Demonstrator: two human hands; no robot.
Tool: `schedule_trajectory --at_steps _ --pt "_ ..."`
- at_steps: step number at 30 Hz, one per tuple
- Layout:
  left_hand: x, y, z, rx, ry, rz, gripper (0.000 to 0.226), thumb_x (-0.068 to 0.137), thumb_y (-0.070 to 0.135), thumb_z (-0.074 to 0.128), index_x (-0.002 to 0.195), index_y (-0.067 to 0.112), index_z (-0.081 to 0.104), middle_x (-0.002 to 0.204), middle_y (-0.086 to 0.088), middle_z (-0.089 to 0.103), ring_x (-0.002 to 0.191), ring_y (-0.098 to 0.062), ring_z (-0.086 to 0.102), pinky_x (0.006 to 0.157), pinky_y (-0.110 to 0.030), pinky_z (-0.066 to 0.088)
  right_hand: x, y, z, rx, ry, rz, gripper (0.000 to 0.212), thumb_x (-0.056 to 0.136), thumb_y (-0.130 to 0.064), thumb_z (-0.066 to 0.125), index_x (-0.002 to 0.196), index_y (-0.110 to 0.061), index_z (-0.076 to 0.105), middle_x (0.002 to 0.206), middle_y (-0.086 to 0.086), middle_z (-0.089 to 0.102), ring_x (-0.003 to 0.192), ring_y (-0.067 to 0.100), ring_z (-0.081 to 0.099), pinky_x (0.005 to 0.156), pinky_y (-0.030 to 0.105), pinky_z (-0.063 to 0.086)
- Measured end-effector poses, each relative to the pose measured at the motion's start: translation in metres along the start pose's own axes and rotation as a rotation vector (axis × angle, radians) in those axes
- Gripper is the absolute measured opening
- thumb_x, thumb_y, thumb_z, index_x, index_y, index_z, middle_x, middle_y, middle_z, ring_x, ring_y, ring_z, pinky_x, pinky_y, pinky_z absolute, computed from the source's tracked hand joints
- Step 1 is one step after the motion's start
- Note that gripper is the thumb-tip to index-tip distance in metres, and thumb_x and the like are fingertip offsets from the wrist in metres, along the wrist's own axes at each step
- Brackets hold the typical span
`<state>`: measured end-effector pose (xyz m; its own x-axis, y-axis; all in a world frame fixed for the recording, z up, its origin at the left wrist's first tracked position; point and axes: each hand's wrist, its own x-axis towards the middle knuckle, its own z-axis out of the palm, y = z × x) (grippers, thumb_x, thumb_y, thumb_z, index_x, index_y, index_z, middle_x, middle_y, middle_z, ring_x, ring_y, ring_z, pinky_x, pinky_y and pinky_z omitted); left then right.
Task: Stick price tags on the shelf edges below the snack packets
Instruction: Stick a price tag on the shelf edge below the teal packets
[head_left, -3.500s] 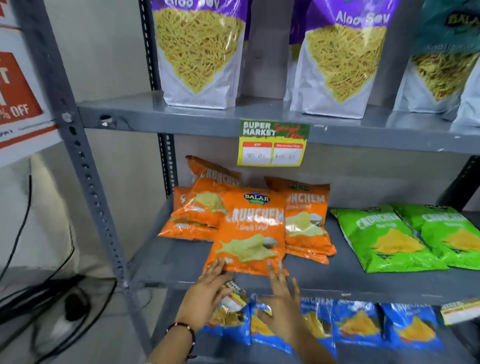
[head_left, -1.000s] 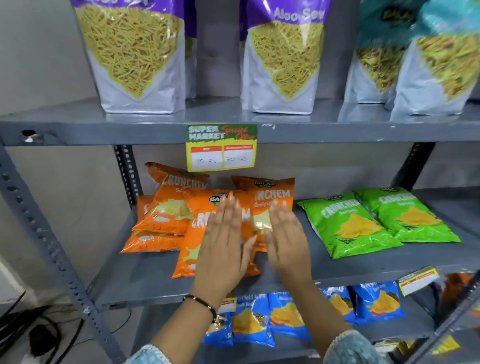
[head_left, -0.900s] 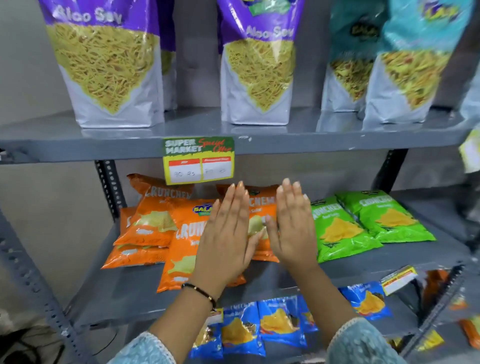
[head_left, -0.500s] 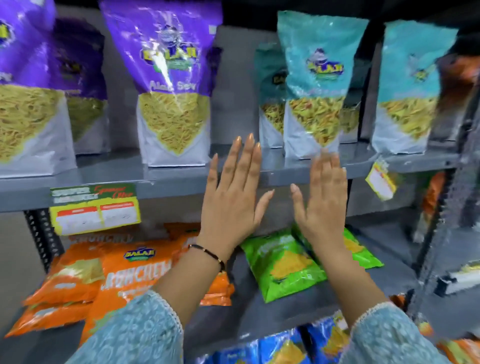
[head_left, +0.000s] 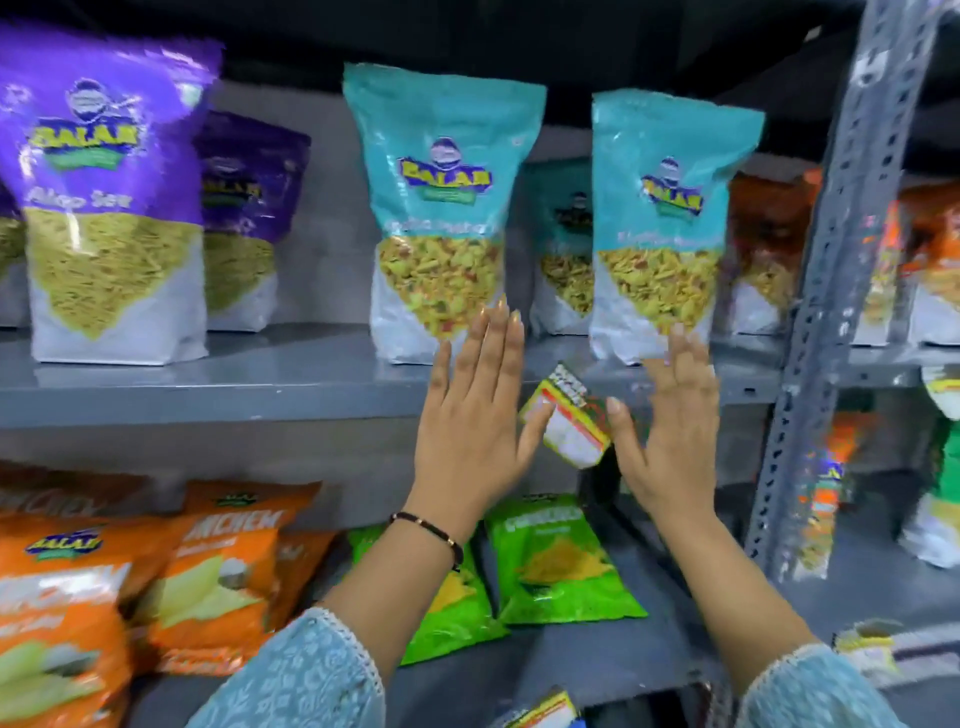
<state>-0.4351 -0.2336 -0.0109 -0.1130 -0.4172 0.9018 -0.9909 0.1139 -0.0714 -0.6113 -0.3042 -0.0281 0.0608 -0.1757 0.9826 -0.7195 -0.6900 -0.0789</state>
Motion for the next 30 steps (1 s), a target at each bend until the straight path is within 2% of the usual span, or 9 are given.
schedule_trajectory --at_steps 4,8,12,14,17,22,24,26,30 --pt "0.010 0.026 0.026 -0.065 -0.046 0.020 0.072 0.090 0.052 0.035 0.146 0.013 0.013 0.154 -0.004 0.014 0.141 -0.018 0.008 0.113 -0.044 0.008 -0.012 0.033 0.000 0.086 -0.050 0.077 0.033 0.088 -0.037 0.050 0.077 -0.008 0.060 0.148 0.015 0.025 0.142 0.026 0.006 0.112 0.052 0.011" --pt "0.019 0.035 0.038 -0.061 -0.058 -0.075 0.061 0.090 0.049 0.033 0.141 0.016 0.031 0.146 -0.008 0.038 0.137 -0.024 0.026 0.110 -0.054 0.012 -0.018 0.040 0.018 0.267 -0.149 0.149 0.037 0.082 -0.048 0.054 0.073 -0.015 0.067 0.152 0.011 0.016 0.142 0.026 -0.004 0.113 0.040 -0.005" --pt "0.027 0.038 0.042 -0.137 0.006 -0.137 0.032 0.086 0.030 0.049 0.103 0.008 0.064 0.127 -0.016 0.058 0.124 -0.036 0.045 0.097 -0.071 0.020 -0.015 0.032 0.034 0.482 -0.106 0.269 0.038 0.074 -0.050 0.061 0.069 -0.013 0.068 0.152 0.004 0.011 0.141 0.017 -0.009 0.112 0.033 -0.008" --pt "0.031 0.039 0.040 -0.226 0.076 -0.197 0.014 0.081 0.019 0.061 0.078 0.006 0.064 0.125 -0.017 0.059 0.121 -0.039 0.047 0.097 -0.070 0.021 -0.011 0.029 0.036 0.562 -0.075 0.326 0.036 0.074 -0.048 0.062 0.064 -0.014 0.066 0.151 0.000 0.012 0.141 0.014 -0.008 0.112 0.030 -0.008" --pt "0.034 0.042 0.035 -0.325 0.119 -0.284 0.021 0.078 0.007 0.070 0.064 0.006 0.054 0.128 -0.010 0.058 0.125 -0.030 0.045 0.102 -0.065 0.020 -0.006 0.027 0.033 0.637 -0.065 0.303 0.032 0.074 -0.043 0.064 0.060 -0.015 0.064 0.150 0.002 0.017 0.142 0.018 -0.002 0.112 0.027 -0.007" --pt "0.019 0.043 0.035 -0.446 0.311 -0.280 0.032 0.075 0.010 0.072 0.055 0.007 0.047 0.123 -0.002 0.060 0.109 -0.010 0.055 0.103 -0.061 0.031 0.013 0.033 0.020 0.745 -0.045 0.146 0.025 0.074 -0.033 0.068 0.057 -0.014 0.063 0.150 0.002 0.026 0.142 0.023 0.005 0.108 0.064 0.010" --pt "0.016 0.044 0.037 -0.446 0.348 -0.303 0.031 0.076 0.013 0.069 0.055 0.006 0.048 0.122 0.003 0.056 0.108 -0.010 0.057 0.104 -0.057 0.033 0.024 0.037 0.020 0.726 -0.056 0.118 0.024 0.071 -0.034 0.070 0.057 -0.016 0.063 0.149 0.000 0.027 0.142 0.023 0.005 0.105 0.068 0.013" --pt "0.014 0.044 0.042 -0.401 0.348 -0.302 0.032 0.077 0.012 0.069 0.055 0.006 0.047 0.124 0.002 0.055 0.110 -0.017 0.059 0.108 -0.051 0.029 0.029 0.040 0.024 0.680 -0.086 0.147 0.026 0.068 -0.033 0.074 0.057 -0.011 0.065 0.148 0.001 0.026 0.142 0.020 0.003 0.110 0.061 0.004" --pt "0.015 0.044 0.053 -0.307 0.364 -0.316 0.033 0.077 0.009 0.073 0.056 0.006 0.048 0.125 -0.006 0.059 0.112 -0.021 0.057 0.110 -0.045 0.026 0.028 0.044 0.031 0.619 -0.101 0.149 0.027 0.069 -0.036 0.072 0.056 -0.012 0.064 0.149 0.000 0.023 0.142 0.016 0.001 0.112 0.030 -0.009"
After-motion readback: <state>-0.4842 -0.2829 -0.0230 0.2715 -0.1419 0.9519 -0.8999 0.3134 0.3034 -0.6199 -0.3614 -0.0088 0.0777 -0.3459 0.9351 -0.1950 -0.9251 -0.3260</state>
